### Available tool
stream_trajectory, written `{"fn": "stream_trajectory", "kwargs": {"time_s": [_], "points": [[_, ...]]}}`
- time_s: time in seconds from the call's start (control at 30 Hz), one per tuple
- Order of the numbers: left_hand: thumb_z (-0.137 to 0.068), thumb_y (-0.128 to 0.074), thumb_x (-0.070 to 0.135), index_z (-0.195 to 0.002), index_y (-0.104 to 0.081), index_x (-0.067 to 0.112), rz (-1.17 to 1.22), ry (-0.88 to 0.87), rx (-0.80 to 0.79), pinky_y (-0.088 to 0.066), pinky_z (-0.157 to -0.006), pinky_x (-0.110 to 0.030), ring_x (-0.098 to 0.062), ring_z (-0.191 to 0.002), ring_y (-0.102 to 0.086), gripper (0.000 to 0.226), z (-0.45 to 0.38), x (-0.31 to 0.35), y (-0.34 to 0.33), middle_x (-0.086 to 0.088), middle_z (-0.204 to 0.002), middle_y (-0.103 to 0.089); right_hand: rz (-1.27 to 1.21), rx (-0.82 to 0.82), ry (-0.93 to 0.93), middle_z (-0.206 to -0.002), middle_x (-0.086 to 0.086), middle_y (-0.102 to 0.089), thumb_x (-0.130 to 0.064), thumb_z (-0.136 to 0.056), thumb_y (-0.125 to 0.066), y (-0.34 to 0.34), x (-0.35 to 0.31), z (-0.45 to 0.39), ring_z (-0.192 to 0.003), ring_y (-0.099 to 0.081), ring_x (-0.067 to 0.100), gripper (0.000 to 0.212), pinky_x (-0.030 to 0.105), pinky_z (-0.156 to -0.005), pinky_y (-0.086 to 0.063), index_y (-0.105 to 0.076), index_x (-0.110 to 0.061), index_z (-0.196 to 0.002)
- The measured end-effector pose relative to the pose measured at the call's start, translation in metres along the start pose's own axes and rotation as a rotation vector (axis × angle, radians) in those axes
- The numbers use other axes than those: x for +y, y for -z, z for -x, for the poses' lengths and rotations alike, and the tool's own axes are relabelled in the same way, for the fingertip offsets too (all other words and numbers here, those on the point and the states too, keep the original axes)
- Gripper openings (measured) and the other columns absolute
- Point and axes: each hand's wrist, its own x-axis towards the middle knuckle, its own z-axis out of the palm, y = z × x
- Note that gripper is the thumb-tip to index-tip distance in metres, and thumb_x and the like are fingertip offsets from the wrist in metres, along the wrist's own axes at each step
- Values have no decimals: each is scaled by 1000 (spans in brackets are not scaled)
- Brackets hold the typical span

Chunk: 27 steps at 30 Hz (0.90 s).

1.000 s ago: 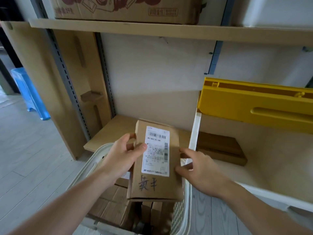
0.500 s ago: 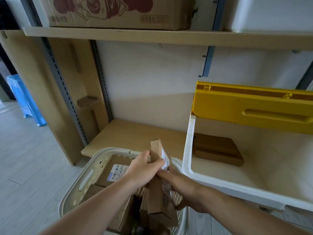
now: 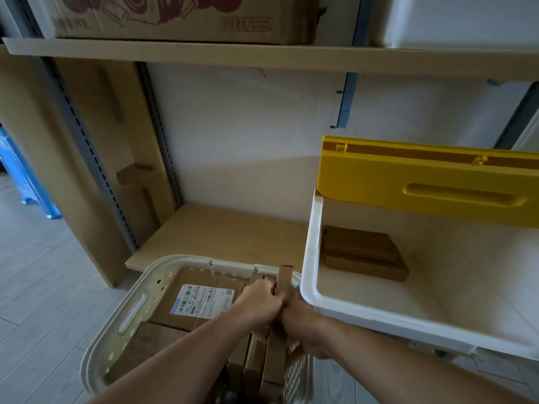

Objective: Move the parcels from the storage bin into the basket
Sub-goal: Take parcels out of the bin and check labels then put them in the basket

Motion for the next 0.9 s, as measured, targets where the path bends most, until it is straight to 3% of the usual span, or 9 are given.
{"fn": "stream_trajectory", "kwargs": {"time_s": [0.1,0.2,0.33,0.43,0.53,0.6,0.7,0.8,0.9], "points": [[-96,-56,27,-111,-70,15,3,11,17,-64,-60,-46,-31,-86,-73,24,-10,-7,-3,-13,-108,-70,-2,-4,-7,-96,10,-73,-33,-106,-40,0,2,-7,-70,-72,23,27,44,-59,-62,-60,-20,-118],[-92,-61,17,-101,-73,13,2,17,44,-63,-52,-41,-30,-76,-75,15,-17,-15,-5,-13,-96,-73,75,85,60,-93,6,-70,-25,-106,-44,-1,4,-10,-68,-68,15,17,32,-53,-57,-60,-28,-104],[-90,-64,11,-87,-73,9,-93,-14,82,-63,-52,-37,-26,-66,-75,10,-27,-23,-5,-11,-81,-73,200,154,83,-104,8,-71,-18,-103,-44,-4,8,-26,-96,-70,23,23,42,-82,-62,-64,-19,-115],[-89,-65,18,-85,-74,12,-154,-52,99,-63,-58,-37,-21,-69,-73,12,-33,-29,-7,-6,-78,-73,135,160,62,-94,5,-64,-12,-106,-36,-3,1,-23,-95,-67,24,25,25,-74,-60,-61,-14,-108],[-88,-65,27,-82,-72,13,-171,-92,126,-63,-61,-37,-17,-69,-70,17,-37,-34,-7,-2,-77,-72,148,181,-28,-101,12,-67,-19,-106,-38,-3,-4,-21,-110,-67,35,30,32,-72,-61,-64,-10,-118],[-87,-62,36,-84,-72,19,-142,-133,145,-62,-61,-36,-15,-69,-69,20,-36,-35,-7,2,-75,-72,73,172,-137,-99,9,-69,-26,-106,-42,-4,-9,-21,-110,-69,36,34,29,-60,-61,-64,-11,-126],[-86,-58,46,-99,-71,29,-140,-199,159,-58,-63,-30,-10,-73,-68,25,-32,-36,-7,8,-80,-72,59,135,-246,-111,15,-73,-24,-106,-45,-1,-10,-22,-99,-73,35,31,34,-62,-62,-66,-7,-121],[-89,-63,33,-102,-73,25,-129,-232,126,-56,-55,-25,-5,-59,-66,18,-29,-36,-7,8,-72,-70,113,119,-215,-102,13,-73,-22,-103,-48,1,-7,-22,-92,-75,38,18,45,-76,-64,-64,-14,-98],[-93,-64,20,-105,-73,22,-103,-205,100,-53,-46,-19,-6,-50,-67,15,-33,-40,-7,3,-69,-71,166,166,-201,-103,17,-73,-17,-100,-47,1,-5,-24,-80,-74,38,22,41,-70,-62,-62,-6,-110]]}}
